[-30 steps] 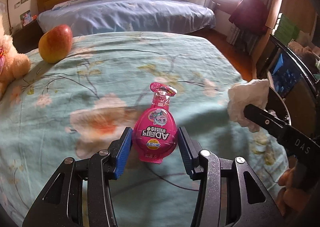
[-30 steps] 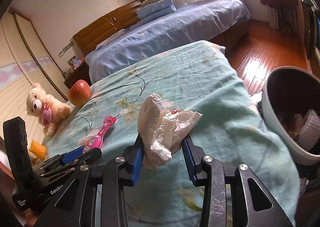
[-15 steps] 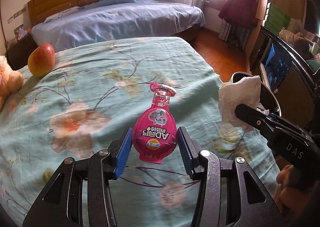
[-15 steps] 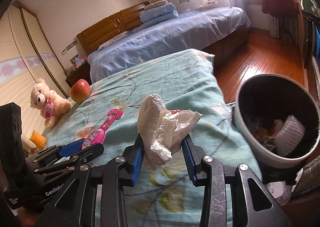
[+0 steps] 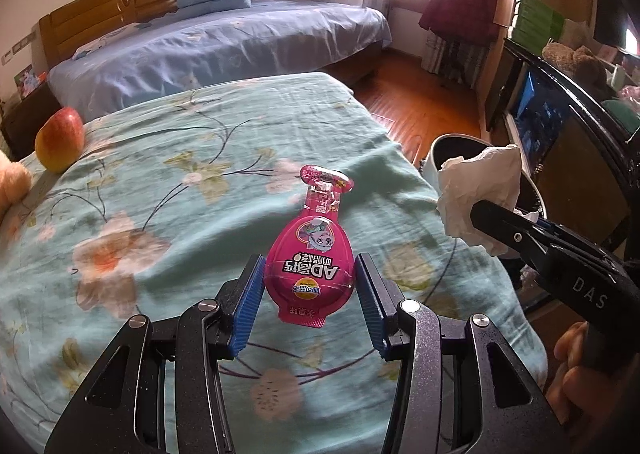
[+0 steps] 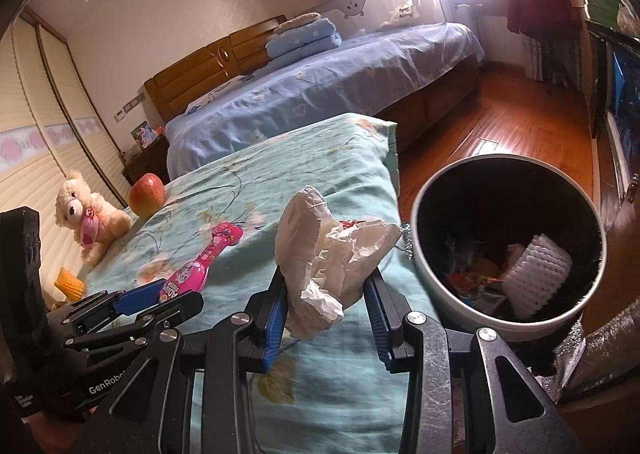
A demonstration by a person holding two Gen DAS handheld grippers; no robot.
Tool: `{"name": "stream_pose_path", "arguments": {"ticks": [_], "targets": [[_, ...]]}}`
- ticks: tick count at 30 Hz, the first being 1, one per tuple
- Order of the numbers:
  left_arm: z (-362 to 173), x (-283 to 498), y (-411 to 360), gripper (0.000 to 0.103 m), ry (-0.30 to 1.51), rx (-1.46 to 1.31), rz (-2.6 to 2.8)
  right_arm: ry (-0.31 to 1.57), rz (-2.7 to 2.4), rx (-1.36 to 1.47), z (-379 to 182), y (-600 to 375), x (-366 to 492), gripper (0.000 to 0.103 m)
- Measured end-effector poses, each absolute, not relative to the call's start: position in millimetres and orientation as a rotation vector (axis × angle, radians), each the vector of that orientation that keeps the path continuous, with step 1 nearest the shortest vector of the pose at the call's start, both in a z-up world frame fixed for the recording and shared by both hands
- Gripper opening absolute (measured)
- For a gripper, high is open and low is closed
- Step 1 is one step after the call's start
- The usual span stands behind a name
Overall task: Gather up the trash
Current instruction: 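Carry the pink candy bottle and white tissue over the bin and open both tools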
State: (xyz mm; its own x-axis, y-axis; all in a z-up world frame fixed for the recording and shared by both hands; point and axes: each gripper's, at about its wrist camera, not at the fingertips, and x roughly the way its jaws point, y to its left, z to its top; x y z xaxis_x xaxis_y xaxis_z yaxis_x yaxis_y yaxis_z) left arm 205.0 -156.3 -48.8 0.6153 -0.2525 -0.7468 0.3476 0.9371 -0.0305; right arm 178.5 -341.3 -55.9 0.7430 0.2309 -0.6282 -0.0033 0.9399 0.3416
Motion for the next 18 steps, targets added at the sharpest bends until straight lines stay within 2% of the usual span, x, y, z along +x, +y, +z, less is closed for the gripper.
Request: {"name": "stream_pose_path", "arguments": {"ticks": [18], "targets": [[-46.6,204.7,-186.6,0.045,0.871,0.079,-0.45,0.714,0.049,0.343,-55.9,-380.7,163.0,0.038]]}}
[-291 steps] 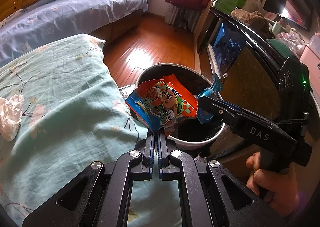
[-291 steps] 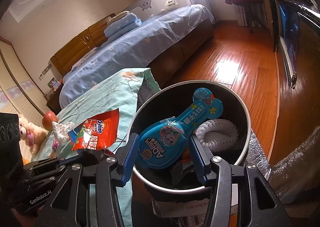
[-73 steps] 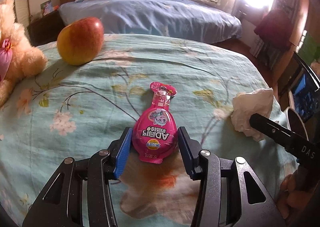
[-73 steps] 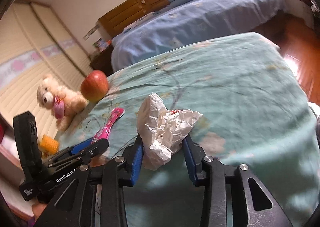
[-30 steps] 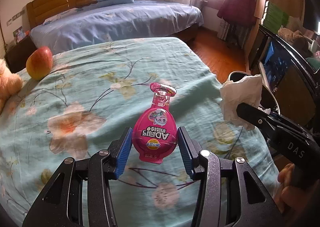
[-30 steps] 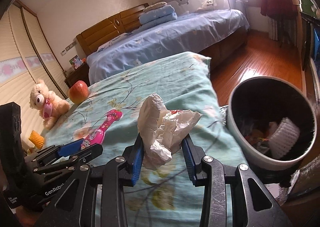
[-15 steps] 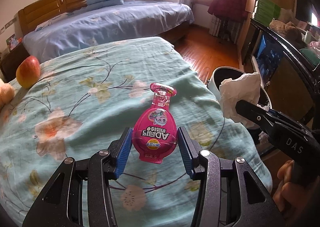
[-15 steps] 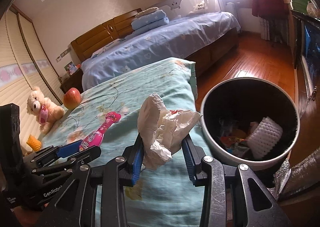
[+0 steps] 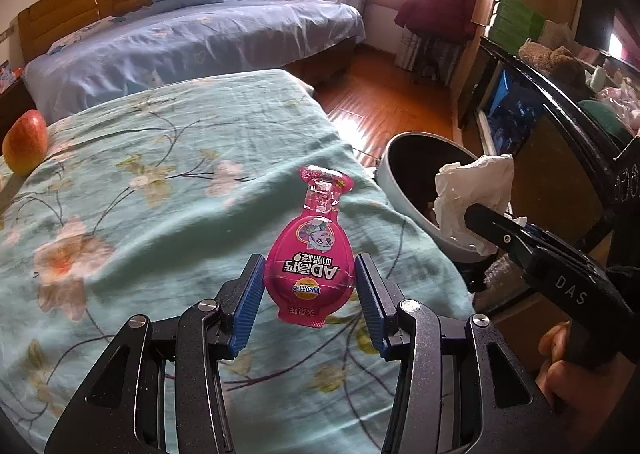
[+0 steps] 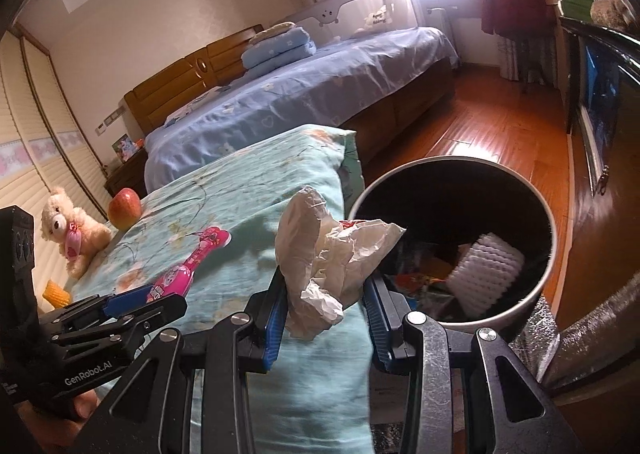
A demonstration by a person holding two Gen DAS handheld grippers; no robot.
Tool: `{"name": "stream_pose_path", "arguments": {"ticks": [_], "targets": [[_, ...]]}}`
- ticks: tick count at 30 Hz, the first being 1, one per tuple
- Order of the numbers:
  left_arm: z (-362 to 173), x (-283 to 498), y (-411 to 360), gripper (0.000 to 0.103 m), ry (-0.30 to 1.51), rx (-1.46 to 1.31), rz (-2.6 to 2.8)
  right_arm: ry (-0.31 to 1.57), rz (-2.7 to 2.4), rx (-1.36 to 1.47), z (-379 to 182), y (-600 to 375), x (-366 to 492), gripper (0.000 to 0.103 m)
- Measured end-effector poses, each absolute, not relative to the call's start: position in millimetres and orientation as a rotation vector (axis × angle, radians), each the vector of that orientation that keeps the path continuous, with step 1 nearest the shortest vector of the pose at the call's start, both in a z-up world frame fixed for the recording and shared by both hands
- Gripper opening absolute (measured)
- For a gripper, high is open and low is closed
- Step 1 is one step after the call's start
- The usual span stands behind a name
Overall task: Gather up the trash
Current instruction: 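Carry the pink candy bottle and white tissue over the bin and open both tools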
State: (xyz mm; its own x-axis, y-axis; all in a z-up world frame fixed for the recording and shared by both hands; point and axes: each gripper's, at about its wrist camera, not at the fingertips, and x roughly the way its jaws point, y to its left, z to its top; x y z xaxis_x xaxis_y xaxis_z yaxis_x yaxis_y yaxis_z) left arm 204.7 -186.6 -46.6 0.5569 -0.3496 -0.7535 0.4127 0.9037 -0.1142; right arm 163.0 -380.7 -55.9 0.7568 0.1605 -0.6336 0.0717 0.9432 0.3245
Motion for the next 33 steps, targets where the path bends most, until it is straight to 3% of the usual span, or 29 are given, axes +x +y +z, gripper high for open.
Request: {"name": "stream_pose_path", "arguments": {"ticks": [33], "targets": [[-33.5,199.6,-253.0,0.045,0.825,0.137,-0.574,0.736,-0.064,0.338,-68.3,-429.8,163.5,0.038]]}}
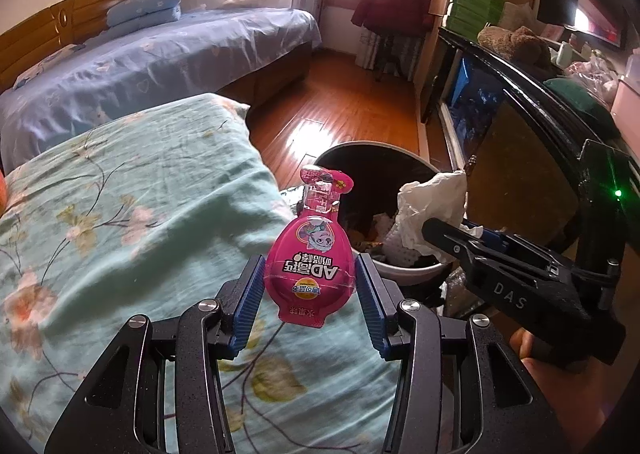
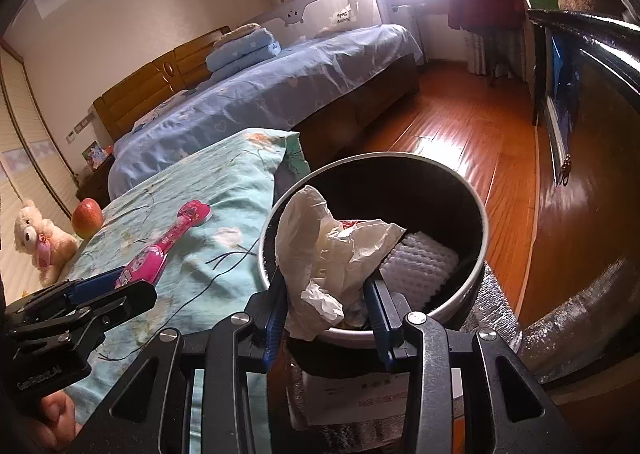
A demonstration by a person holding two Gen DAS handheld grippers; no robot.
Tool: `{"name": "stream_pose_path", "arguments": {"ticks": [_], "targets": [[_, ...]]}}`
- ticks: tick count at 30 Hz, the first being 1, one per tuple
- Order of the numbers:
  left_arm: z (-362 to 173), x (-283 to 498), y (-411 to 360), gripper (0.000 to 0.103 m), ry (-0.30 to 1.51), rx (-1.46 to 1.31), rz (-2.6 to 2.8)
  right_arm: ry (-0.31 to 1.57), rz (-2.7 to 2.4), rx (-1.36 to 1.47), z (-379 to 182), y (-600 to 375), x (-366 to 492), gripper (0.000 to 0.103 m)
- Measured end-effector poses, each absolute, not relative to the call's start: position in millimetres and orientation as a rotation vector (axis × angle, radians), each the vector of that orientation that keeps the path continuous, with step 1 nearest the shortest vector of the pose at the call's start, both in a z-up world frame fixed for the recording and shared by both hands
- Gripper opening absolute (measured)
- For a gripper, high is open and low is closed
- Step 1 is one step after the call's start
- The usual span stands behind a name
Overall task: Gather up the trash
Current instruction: 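Carry the pink candy bottle and white tissue over the bin and open both tools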
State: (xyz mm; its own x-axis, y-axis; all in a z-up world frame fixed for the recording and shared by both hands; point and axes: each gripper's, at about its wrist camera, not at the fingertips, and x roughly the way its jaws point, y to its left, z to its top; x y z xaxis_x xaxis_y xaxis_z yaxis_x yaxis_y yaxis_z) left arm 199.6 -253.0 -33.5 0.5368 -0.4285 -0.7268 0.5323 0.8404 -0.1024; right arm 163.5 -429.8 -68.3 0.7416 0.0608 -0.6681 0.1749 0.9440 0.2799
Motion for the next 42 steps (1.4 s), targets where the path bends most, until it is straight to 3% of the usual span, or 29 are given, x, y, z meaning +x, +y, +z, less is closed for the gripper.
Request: {"name": "stream_pose_path", "arguments": {"ticks": [42], "targets": [[-31.9,221.5,-299.9,0.045,0.823,0.172,-0.608,0.751,-0.115,0.333,-64.3,-465.3,191.6,0.039]]}}
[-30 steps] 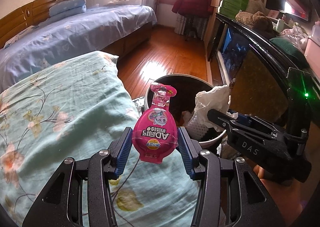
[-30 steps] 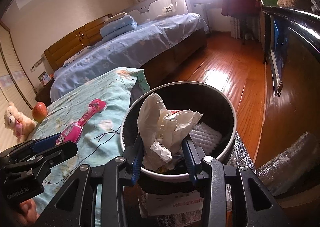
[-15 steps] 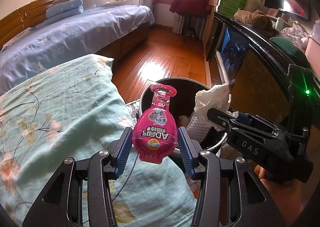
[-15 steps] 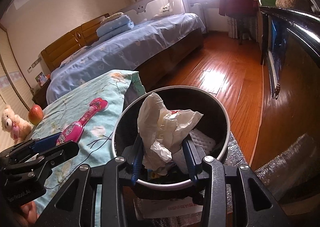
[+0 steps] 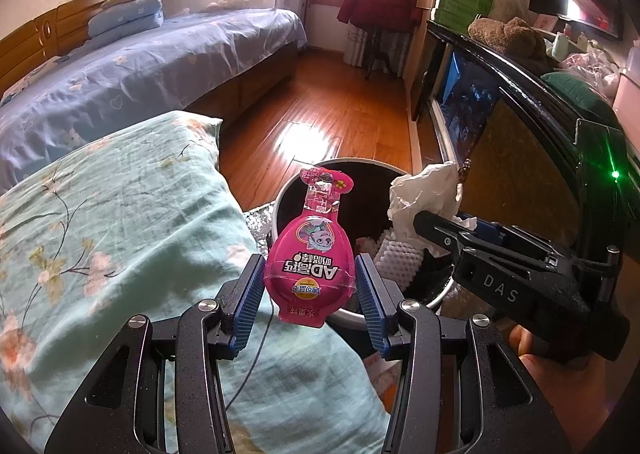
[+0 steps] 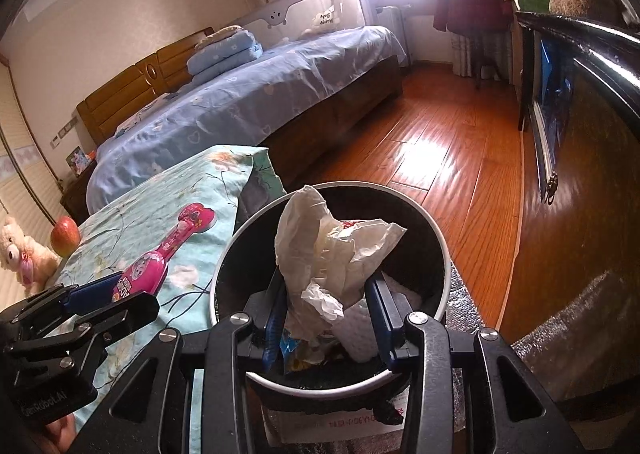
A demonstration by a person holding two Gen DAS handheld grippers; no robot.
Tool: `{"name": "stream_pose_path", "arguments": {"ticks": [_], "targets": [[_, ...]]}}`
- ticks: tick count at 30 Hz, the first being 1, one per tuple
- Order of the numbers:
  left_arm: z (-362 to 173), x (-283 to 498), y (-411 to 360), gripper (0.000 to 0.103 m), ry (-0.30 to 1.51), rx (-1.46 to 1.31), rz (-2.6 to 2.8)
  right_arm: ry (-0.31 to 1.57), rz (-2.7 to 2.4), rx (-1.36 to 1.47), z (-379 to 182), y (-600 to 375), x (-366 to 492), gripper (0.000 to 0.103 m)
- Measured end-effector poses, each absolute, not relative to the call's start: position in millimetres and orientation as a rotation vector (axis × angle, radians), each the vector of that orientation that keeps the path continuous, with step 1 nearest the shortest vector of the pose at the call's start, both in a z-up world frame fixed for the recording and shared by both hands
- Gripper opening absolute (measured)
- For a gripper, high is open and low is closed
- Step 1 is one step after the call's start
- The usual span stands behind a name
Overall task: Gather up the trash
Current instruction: 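Carry the pink candy bottle and white tissue over the bin and open both tools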
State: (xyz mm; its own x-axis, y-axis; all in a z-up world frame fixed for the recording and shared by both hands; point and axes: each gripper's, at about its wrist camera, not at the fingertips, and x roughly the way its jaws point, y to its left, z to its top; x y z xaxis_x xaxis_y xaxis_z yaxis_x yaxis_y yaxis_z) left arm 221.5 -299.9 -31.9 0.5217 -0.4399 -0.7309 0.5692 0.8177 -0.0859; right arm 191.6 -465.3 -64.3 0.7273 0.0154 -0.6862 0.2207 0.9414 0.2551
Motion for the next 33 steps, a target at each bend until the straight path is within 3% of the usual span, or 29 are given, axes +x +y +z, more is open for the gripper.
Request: {"name": "stream_pose_path", "arguments": {"ticks": [33], "targets": [[-32.9,234.0,-316.0,0.045,0.838,0.186,-0.609,0.775,-0.103,0.349,-65.3,-476.2,199.0,0.041]]}}
